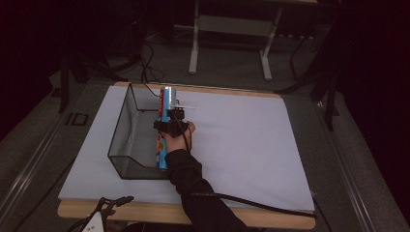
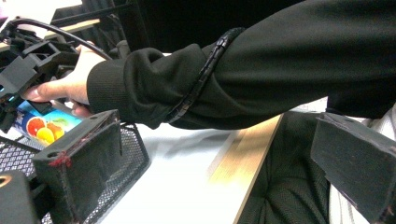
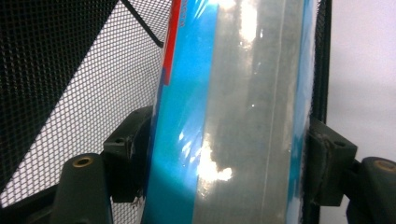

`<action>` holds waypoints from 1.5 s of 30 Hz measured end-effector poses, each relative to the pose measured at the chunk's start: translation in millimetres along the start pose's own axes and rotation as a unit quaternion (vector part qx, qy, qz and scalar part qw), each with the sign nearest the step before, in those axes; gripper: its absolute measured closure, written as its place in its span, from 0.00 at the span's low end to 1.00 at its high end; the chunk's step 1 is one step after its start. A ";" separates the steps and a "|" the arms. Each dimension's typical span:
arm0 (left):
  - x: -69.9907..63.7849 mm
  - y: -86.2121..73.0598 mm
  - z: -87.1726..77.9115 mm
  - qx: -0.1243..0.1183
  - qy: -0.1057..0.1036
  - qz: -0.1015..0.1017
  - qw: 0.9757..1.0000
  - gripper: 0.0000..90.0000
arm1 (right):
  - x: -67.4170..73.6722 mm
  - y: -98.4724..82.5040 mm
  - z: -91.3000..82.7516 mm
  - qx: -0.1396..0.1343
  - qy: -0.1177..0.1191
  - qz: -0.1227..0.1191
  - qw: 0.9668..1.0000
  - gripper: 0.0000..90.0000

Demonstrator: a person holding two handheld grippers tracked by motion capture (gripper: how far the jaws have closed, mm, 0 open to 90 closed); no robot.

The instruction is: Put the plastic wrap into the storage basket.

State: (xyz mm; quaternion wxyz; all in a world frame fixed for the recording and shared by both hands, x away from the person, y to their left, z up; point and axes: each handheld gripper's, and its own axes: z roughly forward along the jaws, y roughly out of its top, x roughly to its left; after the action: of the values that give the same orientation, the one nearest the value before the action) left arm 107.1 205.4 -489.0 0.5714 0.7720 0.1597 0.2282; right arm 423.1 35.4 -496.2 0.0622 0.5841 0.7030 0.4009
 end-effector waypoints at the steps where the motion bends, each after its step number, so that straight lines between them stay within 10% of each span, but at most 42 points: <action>1: 0.0 -0.1 0.1 0.000 0.000 0.000 1.000 0.03 | 0.8 0.3 0.1 0.000 -0.002 -0.008 1.000 0.31; 8: -0.3 -0.1 0.3 0.001 -0.001 0.000 1.000 0.03 | 5.7 -1.2 -0.4 -0.014 -0.025 -0.052 0.998 0.29; 15: -0.5 -0.1 0.2 0.001 -0.002 -0.001 1.000 0.03 | 12.4 -0.4 -6.9 -0.038 -0.084 -0.142 0.986 0.23; 24: -0.1 -0.4 1.2 0.005 -0.002 -0.001 1.000 0.03 | 7.8 8.9 -31.8 -0.050 -0.030 -0.160 0.985 0.15; 29: -0.2 -0.6 2.1 0.008 -0.002 0.001 1.000 0.03 | -3.4 11.7 -55.4 -0.060 -0.033 -0.199 0.978 0.15; 45: 0.2 -0.9 3.5 0.010 0.001 -0.001 1.000 0.03 | -48.6 5.8 -118.7 -0.076 -0.016 -0.236 0.969 0.16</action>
State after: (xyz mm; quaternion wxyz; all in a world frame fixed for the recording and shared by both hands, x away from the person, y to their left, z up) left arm 109.1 203.0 -490.6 0.5641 0.7768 0.1638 0.2269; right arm 376.7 -65.3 -431.4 0.2104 0.4014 0.7872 0.4182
